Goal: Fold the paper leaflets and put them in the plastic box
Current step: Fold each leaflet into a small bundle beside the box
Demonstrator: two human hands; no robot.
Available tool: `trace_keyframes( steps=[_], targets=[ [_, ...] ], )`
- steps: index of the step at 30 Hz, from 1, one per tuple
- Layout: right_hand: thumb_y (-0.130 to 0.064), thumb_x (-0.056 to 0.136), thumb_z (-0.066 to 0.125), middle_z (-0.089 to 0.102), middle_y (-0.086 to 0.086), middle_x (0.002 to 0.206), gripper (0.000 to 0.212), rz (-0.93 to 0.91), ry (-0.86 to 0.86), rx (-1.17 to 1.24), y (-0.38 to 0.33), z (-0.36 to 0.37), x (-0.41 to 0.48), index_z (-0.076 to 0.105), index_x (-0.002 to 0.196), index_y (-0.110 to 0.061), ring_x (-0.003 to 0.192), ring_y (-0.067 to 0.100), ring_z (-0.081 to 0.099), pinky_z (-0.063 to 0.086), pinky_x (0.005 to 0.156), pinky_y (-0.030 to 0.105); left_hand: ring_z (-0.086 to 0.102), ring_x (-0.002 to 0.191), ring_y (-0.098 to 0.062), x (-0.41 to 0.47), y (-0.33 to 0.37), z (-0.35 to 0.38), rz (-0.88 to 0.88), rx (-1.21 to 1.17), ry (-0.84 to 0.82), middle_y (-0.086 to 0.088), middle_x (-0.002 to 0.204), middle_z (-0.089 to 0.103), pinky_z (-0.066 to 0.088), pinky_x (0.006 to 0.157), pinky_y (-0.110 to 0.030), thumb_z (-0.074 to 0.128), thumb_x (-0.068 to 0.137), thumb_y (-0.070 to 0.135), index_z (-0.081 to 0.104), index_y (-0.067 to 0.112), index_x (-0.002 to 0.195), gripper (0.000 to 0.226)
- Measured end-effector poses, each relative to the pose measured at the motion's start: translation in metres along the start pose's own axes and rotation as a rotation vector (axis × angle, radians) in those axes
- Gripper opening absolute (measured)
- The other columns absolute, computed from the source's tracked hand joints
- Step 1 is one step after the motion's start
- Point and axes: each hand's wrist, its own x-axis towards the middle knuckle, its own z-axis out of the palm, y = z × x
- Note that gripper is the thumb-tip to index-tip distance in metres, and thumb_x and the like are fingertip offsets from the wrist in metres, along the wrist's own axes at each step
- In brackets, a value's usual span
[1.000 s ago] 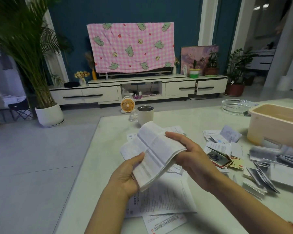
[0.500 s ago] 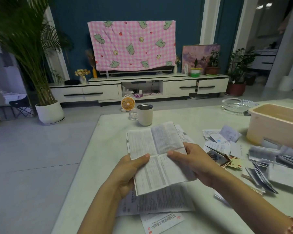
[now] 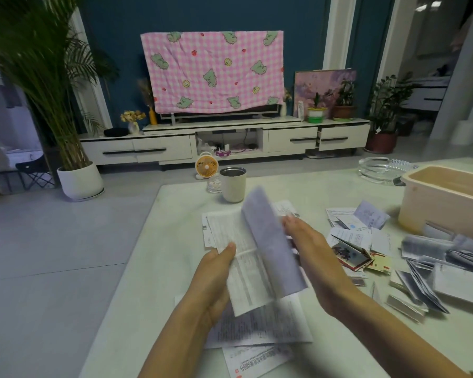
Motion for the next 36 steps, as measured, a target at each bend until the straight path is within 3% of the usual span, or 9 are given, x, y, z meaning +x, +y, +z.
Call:
trace_keyframes(
  steps=[2, 5, 9, 14, 19, 25, 28, 31, 36],
  targets=[
    [-0.057, 0.094, 0.032, 0.056, -0.017, 0.115, 0.045, -0.119, -0.078, -0.102, 0.003, 0.010, -0.008, 0.063, 0.111, -0.029, 0.097, -0.014, 0.051, 0.038, 0.081, 0.001, 0.064, 0.098, -0.029, 0.000, -0.002, 0.006, 0.013, -0.050, 0.018, -0.017, 0.107, 0.068, 0.052, 0.085, -0.040, 0.039, 0.100, 0.016, 0.057, 0.000, 0.118, 0.030],
    [-0.067, 0.082, 0.019, 0.027, -0.020, 0.142, 0.064, -0.232, -0.117, -0.520, 0.024, 0.025, -0.013, 0.043, 0.134, -0.039, 0.130, -0.010, 0.021, 0.013, 0.109, 0.011, 0.066, 0.099, -0.027, -0.006, 0.000, 0.016, -0.013, -0.259, -0.107, -0.016, 0.108, 0.069, 0.052, 0.087, -0.038, 0.033, 0.100, 0.032, 0.060, 0.003, 0.114, 0.043],
    [-0.080, 0.065, -0.015, -0.008, -0.015, 0.156, 0.091, -0.292, -0.102, -0.833, 0.042, 0.028, -0.009, 0.008, 0.146, -0.044, 0.143, 0.003, -0.009, -0.004, 0.109, 0.017, 0.061, 0.111, -0.030, -0.008, 0.001, 0.023, -0.042, -0.366, -0.305, -0.013, 0.120, 0.064, 0.046, 0.097, -0.043, 0.026, 0.091, 0.061, 0.056, 0.013, 0.123, 0.066],
    [-0.053, 0.086, 0.028, 0.024, -0.008, 0.152, 0.052, -0.274, -0.037, -0.552, 0.046, 0.014, 0.000, 0.032, 0.137, -0.042, 0.140, 0.003, 0.017, 0.013, 0.113, 0.017, 0.067, 0.099, -0.025, 0.001, -0.014, 0.026, -0.009, -0.125, -0.114, -0.012, 0.107, 0.070, 0.055, 0.083, -0.034, 0.046, 0.095, 0.012, 0.057, 0.007, 0.121, 0.029],
    [-0.036, 0.088, 0.059, 0.041, -0.013, 0.129, 0.034, -0.285, -0.105, -0.538, 0.036, -0.017, 0.004, 0.052, 0.121, -0.041, 0.123, -0.005, 0.035, 0.022, 0.095, -0.002, 0.070, 0.091, -0.019, -0.004, -0.015, 0.028, 0.036, 0.088, -0.167, -0.002, 0.097, 0.074, 0.057, 0.079, -0.033, 0.045, 0.097, 0.017, 0.060, 0.023, 0.106, 0.018],
    [-0.033, 0.074, 0.068, 0.060, -0.021, 0.113, 0.041, -0.203, -0.180, -0.431, 0.033, -0.032, 0.005, 0.060, 0.115, -0.029, 0.102, -0.009, 0.055, 0.044, 0.084, 0.010, 0.070, 0.092, -0.022, -0.002, -0.017, 0.028, 0.103, 0.199, -0.177, -0.008, 0.098, 0.073, 0.056, 0.078, -0.033, 0.064, 0.084, 0.004, 0.057, 0.009, 0.118, 0.035],
    [-0.025, 0.080, 0.072, 0.064, -0.019, 0.094, 0.020, -0.256, -0.109, -0.510, 0.032, -0.037, 0.007, 0.062, 0.096, -0.030, 0.088, -0.006, 0.057, 0.043, 0.072, 0.010, 0.069, 0.089, -0.015, 0.000, -0.019, 0.027, 0.175, 0.305, -0.063, 0.000, 0.089, 0.074, 0.053, 0.079, -0.027, 0.069, 0.080, 0.002, 0.045, 0.026, 0.117, 0.050],
    [-0.019, 0.082, 0.069, 0.062, -0.007, 0.080, 0.006, -0.280, -0.084, -0.549, 0.029, -0.041, 0.008, 0.065, 0.078, -0.021, 0.075, 0.003, 0.053, 0.038, 0.063, 0.014, 0.065, 0.089, -0.010, 0.001, -0.023, 0.028, 0.384, 0.598, -0.012, 0.004, 0.093, 0.069, 0.049, 0.076, -0.011, 0.066, 0.084, 0.011, 0.062, 0.031, 0.096, 0.024],
    [-0.022, 0.079, 0.072, 0.057, -0.007, 0.100, 0.007, -0.182, -0.006, -0.382, 0.028, -0.052, 0.009, 0.066, 0.081, -0.021, 0.095, 0.003, 0.054, 0.041, 0.078, 0.012, 0.059, 0.089, 0.000, 0.003, -0.025, 0.034, 0.528, 0.720, 0.005, 0.014, 0.094, 0.062, 0.048, 0.080, -0.013, 0.063, 0.086, 0.021, 0.066, 0.034, 0.077, 0.016]
  ],
)
